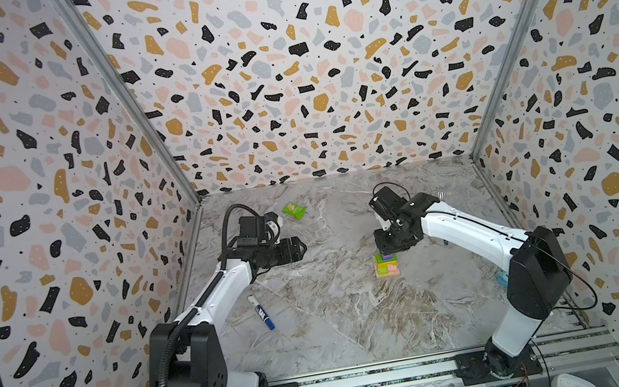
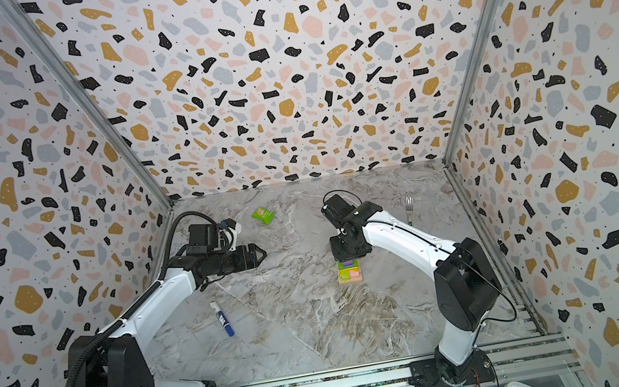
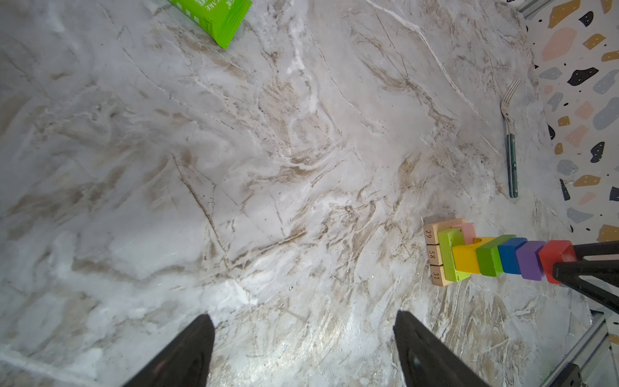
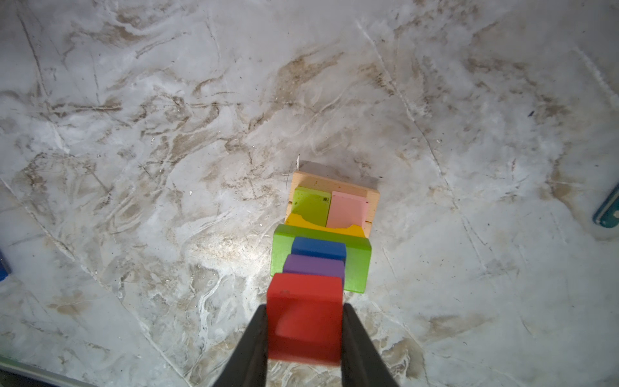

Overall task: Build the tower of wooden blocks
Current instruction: 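Align and lower the red cube onto the purple cube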

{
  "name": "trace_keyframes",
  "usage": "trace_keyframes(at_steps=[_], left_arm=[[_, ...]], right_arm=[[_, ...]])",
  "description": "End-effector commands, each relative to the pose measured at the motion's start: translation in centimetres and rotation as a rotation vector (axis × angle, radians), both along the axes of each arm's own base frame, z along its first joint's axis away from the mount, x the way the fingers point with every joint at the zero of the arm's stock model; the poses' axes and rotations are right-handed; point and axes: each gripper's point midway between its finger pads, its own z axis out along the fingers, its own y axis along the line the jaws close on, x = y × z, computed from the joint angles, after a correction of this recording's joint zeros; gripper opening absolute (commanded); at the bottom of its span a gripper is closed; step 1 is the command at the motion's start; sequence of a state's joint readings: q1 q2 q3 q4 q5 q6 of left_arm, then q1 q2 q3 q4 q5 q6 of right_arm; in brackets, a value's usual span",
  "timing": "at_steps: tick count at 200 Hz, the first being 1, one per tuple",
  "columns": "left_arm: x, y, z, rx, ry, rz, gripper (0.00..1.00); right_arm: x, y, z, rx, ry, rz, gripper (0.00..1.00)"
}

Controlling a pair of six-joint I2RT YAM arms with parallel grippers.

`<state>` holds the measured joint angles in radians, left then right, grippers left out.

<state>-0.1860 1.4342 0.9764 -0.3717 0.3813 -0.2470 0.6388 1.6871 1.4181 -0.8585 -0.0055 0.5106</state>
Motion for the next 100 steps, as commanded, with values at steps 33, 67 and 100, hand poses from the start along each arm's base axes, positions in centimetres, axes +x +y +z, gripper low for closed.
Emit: trace_keyframes(at_steps=[33, 67, 100], left_arm=[[0.06, -0.23, 0.44, -0.008, -0.024, -0.008, 0.86], [0.05, -0.23, 0.40, -0.007, -0.024, -0.008, 0.86], [0.03, -0.27, 0.35, -0.009, -0.022, -0.009, 0.86]], right_arm=[[-0.22, -0.40, 1.86, 0.025, -0.037, -0.011, 0.15], [-0.37, -0.67, 1.95, 0.019, -0.038, -0.015, 0.15], [-0.49, -0.67, 2.00, 0.024, -0.037, -0.017, 0.16]])
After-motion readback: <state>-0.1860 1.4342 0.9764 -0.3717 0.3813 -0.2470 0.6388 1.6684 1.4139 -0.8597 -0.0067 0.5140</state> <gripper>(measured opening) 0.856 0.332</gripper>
